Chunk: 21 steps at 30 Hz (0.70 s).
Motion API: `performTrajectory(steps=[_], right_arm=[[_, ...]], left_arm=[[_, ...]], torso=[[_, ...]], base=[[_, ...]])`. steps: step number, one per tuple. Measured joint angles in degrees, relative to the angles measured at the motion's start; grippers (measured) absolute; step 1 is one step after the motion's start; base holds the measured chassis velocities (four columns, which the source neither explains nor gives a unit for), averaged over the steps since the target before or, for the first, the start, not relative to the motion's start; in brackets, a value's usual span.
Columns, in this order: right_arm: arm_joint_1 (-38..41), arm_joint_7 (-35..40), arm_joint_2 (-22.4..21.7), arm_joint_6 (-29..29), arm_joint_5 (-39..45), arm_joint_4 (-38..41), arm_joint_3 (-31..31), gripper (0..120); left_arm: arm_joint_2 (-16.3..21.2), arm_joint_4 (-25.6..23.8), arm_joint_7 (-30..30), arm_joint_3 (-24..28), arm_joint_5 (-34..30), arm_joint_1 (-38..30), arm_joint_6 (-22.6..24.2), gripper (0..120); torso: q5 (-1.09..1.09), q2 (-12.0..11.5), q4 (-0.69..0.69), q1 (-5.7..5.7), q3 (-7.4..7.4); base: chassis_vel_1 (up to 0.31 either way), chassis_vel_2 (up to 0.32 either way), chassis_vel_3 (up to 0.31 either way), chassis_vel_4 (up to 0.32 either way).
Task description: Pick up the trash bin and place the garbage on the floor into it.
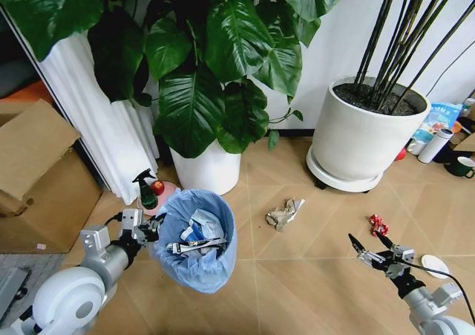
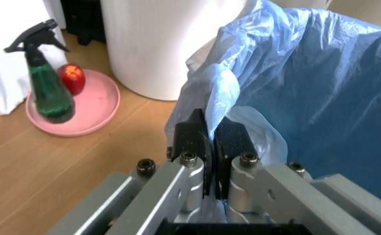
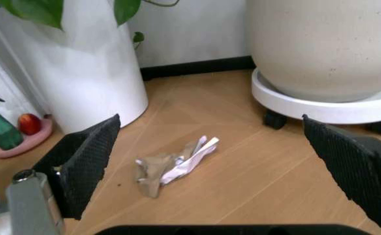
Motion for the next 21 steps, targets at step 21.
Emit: performTrajectory(steps=[21], right_arm=[[1.0,-1.4,-0.7,2.2,-3.3,-0.5,-0.1,100]], left_arm=[[-0.2,0.6,0.0,0.3,-0.3,-0.7,0.0,0]], torso=[[-0.01,0.0,0.0,0.0,0.0]], base=[[-0.194,0.021,0.188,-0.012]])
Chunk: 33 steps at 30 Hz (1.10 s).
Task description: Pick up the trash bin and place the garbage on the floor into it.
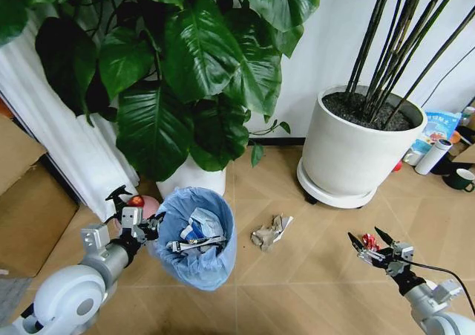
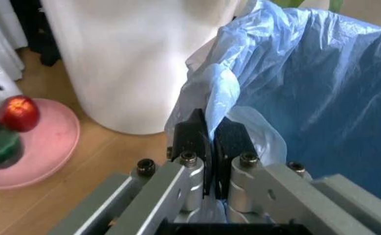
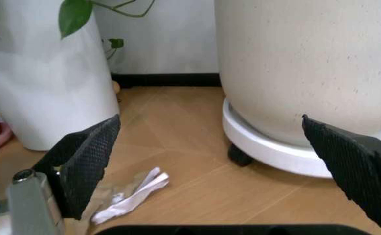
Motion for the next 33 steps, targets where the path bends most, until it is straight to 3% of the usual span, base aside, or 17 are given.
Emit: performTrajectory(steps=[10,16,19,23,27,29,33], right_arm=[[0.4,-2.8,-0.9,1.5,-3.0,-1.0,-0.8,100],[3.7,-6.2,-2.7,4.2,-11.0,-5.0,-4.2,100],[9.6,-9.5,-4.4,7.6,-21.2,-10.2,-7.9,100],[16.1,-11.7,-5.6,9.6,-28.5,-15.0,-12.6,100],[22.4,-15.0,-6.2,9.5,-31.9,-19.8,-17.1,100],[29.0,-17.8,-6.3,10.0,-34.0,-24.7,-22.2,100],[37.0,-23.0,-5.5,12.1,-38.9,-29.2,-27.3,100]], left_arm=[[0.1,0.0,0.0,0.0,0.0,0.0,0.0,0],[0.3,-0.5,-0.1,0.0,-0.1,0.0,0.0,0],[0.8,-0.9,-0.2,0.0,-0.5,0.0,0.0,0],[1.1,-0.8,-0.3,0.6,-1.0,-0.7,0.1,0],[1.5,-0.1,-0.3,1.6,-1.2,-1.5,0.2,0],[1.6,0.2,-0.1,1.6,-1.0,-1.4,0.2,0],[1.1,0.7,-0.1,1.6,-0.6,-1.7,0.2,0]], torso=[[0.02,0.0,-0.01,0.0,0.0],[0.03,0.0,-0.01,0.0,0.0],[0.01,0.0,0.0,0.0,-0.01],[0.07,0.0,0.02,0.0,0.0],[-0.02,0.0,-0.01,0.0,0.0],[0.09,0.0,0.0,0.0,0.0],[-0.01,0.0,0.0,0.0,0.0]], base=[[-0.134,0.017,0.131,-0.017],[-0.012,0.006,0.019,-0.005],[0.0,0.0,0.0,0.0],[0.0,0.0,0.0,0.0],[0.0,0.0,0.0,0.0],[0.0,0.0,0.0,0.0],[0.0,0.0,0.0,0.0]])
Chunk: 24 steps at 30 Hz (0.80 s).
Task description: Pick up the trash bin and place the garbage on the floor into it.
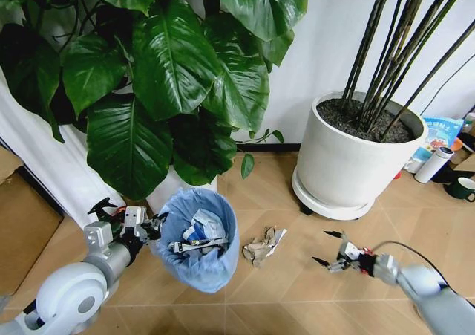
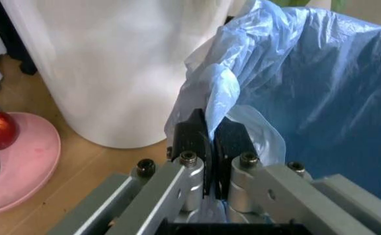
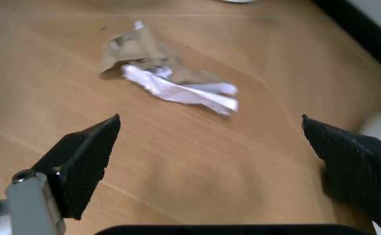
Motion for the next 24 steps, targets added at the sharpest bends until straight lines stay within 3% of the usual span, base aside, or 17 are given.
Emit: performTrajectory(steps=[6,15,24], right_arm=[[10.6,-4.1,2.9,-0.6,-1.9,-5.6,-9.1,100],[16.4,-4.0,6.2,-2.1,1.0,-11.4,-15.7,100],[19.4,-7.3,6.4,-1.5,0.2,-12.2,-21.6,100]], left_arm=[[-1.1,0.3,0.0,-0.9,1.1,0.7,0.0,0],[-1.5,1.3,0.0,-1.4,1.4,0.2,-0.1,0],[-1.5,2.1,0.0,-1.0,1.2,-1.1,-0.1,0]], torso=[[0.05,0.0,0.02,0.0,0.0],[0.03,0.0,0.0,0.0,0.0],[0.04,0.0,0.0,0.0,0.0]], base=[[0.0,0.0,0.0,0.0],[0.0,0.0,0.0,0.0],[0.0,0.0,0.0,0.0]])
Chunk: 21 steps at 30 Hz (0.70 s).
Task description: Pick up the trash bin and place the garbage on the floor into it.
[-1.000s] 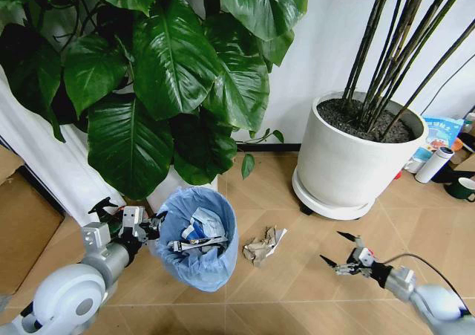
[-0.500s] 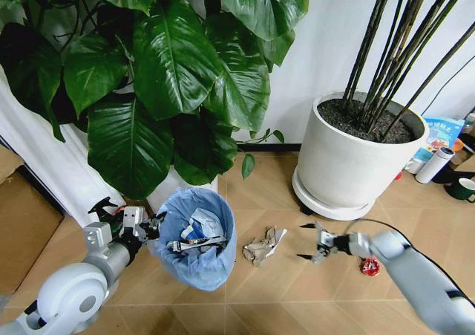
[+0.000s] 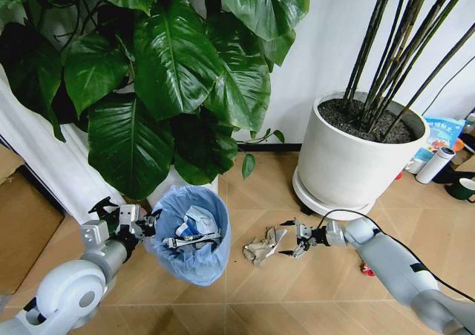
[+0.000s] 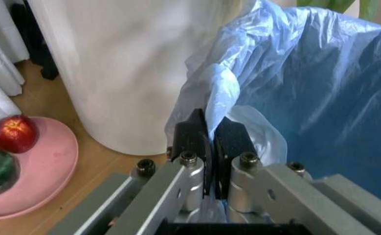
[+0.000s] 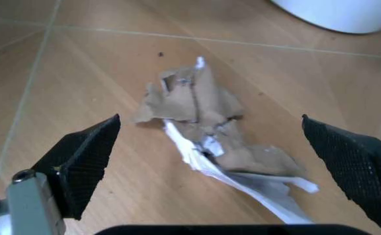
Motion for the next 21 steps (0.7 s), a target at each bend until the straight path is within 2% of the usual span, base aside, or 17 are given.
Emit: performTrajectory(steps=[7,13,21], right_arm=[[1.7,-0.3,1.8,0.3,-4.0,-2.0,-1.5,100],[3.5,1.3,6.7,0.3,-9.7,-7.2,-1.6,100],[5.1,3.2,8.2,0.2,-12.4,-11.2,-1.2,100]], left_arm=[[-0.1,-0.1,0.0,-0.2,0.0,0.0,0.0,0],[0.2,-0.4,0.0,-0.5,-0.1,0.1,-0.1,0],[0.4,-0.5,0.0,-0.9,-0.5,0.0,-0.1,0]], torso=[[-0.01,0.0,0.0,0.0,0.0],[0.0,0.0,0.02,0.0,0.0],[-0.02,0.0,0.0,-0.01,0.0]], base=[[0.0,0.0,0.0,0.0],[0.0,0.0,0.0,0.0],[0.0,0.0,0.0,0.0]])
